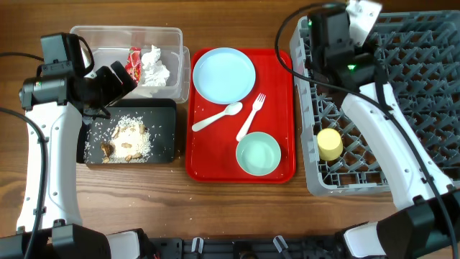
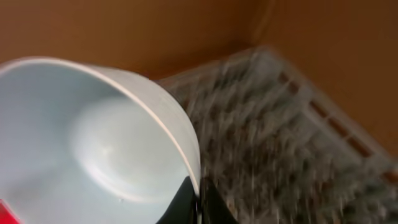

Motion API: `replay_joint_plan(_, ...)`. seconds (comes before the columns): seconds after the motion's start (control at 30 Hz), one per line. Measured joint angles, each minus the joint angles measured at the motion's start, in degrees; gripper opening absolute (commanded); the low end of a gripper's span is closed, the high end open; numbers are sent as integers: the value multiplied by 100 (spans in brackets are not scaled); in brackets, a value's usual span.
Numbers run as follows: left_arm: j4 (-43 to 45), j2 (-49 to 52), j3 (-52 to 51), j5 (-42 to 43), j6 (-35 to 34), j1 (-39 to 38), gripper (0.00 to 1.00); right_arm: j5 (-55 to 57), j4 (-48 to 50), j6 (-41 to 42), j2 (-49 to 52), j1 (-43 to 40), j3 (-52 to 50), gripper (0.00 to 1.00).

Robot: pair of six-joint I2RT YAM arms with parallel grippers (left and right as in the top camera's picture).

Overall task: Sort waste into correct bins and load items into the dishwasher rack
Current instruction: 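Carry the blue bowl with the right gripper over the dishwasher rack, then set the blue bowl upright in the rack's back corner, release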

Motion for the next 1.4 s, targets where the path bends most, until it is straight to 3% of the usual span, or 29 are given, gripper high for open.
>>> replay_joint_plan(0.33,-7,0,2,2,0,0,100,1751,2839,-2369,1432,0,66,4)
replay_joint_plan(0.53,-2,0,2,-2,0,0,100,2179,3235,-3622,2258,-28,63,4)
replay_joint_plan(0.73,-4,0,2,0,0,0,100,2260,3294,-4033,2662,-195,61,5)
replay_joint_plan(1.4,-4,2,2,-2,0,0,100,1631,3563,-4358,2693,-234,63,4)
